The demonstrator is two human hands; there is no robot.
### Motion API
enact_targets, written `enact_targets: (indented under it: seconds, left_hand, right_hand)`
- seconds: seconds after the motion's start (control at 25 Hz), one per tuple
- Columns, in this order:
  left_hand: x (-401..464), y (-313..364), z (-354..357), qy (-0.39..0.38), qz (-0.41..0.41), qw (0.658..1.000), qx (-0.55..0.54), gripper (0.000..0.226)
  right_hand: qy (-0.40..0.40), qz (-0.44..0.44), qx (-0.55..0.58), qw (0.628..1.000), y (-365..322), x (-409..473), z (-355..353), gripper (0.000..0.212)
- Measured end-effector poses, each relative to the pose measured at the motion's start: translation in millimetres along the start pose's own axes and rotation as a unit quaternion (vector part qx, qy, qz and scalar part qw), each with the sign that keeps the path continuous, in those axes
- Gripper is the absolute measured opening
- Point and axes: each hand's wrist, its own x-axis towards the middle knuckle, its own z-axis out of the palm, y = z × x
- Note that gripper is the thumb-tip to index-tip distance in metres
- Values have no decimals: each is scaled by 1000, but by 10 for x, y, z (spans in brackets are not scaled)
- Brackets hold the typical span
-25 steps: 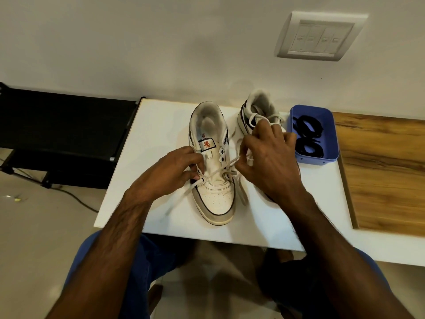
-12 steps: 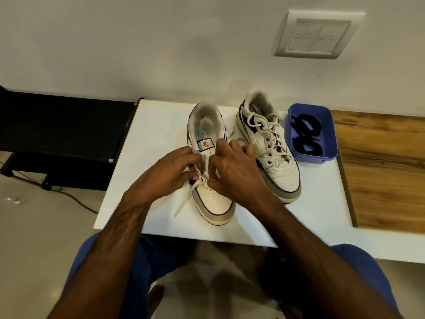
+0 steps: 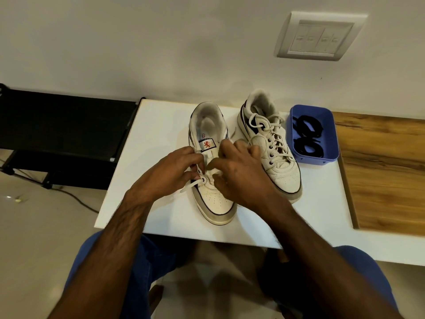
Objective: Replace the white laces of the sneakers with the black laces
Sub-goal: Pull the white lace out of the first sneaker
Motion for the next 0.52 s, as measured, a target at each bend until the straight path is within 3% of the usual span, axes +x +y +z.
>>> enact_targets:
  seconds: [0.28,0.52]
  left_hand:
    - [4,10,2,0,-2,1000,5,18]
    - [2,1,5,3,5,1000,2,18]
  right_hand:
    - [-52,26,18,998,-60,46,101,11]
    - [0,51,-35,998,-155,64,144,14]
